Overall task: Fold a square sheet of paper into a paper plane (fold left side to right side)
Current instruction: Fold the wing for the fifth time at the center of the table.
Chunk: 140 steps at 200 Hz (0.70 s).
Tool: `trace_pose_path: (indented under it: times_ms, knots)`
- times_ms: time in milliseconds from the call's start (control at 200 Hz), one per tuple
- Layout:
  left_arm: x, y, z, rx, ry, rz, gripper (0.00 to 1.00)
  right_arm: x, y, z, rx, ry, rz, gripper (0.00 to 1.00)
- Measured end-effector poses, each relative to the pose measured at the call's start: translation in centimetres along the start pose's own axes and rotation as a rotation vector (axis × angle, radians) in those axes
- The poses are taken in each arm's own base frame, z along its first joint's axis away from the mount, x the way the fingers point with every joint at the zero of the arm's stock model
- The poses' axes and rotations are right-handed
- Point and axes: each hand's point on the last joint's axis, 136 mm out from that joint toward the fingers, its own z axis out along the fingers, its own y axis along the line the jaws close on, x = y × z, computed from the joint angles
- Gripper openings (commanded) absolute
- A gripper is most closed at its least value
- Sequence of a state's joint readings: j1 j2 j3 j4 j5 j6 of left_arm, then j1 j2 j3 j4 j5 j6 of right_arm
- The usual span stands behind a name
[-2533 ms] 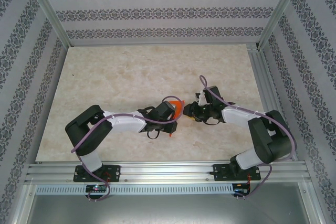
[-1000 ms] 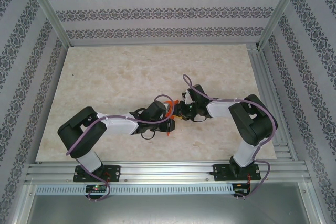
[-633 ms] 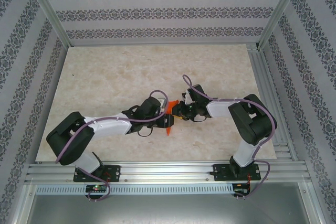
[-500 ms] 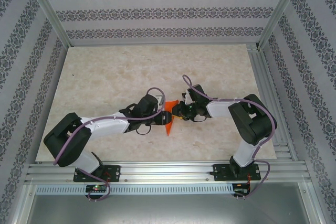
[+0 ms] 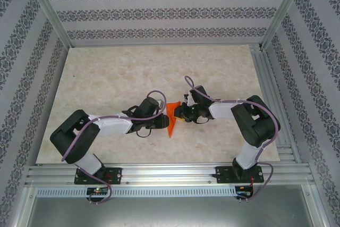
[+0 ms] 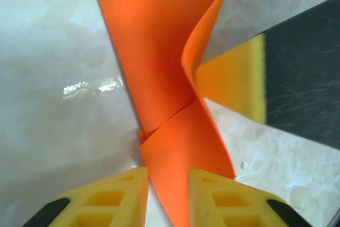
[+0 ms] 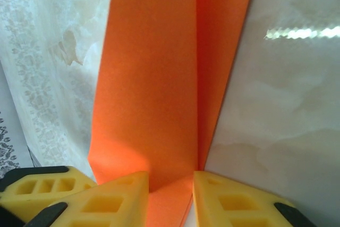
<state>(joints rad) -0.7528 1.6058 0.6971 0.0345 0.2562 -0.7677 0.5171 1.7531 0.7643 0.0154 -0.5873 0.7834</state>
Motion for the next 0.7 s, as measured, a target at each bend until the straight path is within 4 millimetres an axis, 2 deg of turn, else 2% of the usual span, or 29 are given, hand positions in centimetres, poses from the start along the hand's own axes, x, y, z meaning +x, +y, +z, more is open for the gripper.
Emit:
trace_pose_path:
  times_ms: [155,475,699]
  knots:
    - [0.8,0.9,1.0,-0.022,0.037,-0.012,0.21,0.0,0.0,0.0,0.000,-0.001,0.000,0.29]
    - [0.5,0.7,1.5,-0.013,0.048,-0.017,0.19,-0.3,0.9,-0.7,-0.014,-0.019,-0.016,0.30]
    - [0.4,0.4,1.6,-0.010,0.057,-0.019,0.25,-0.4,1.2,-1.2,-0.023,-0.031,-0.023,0.30]
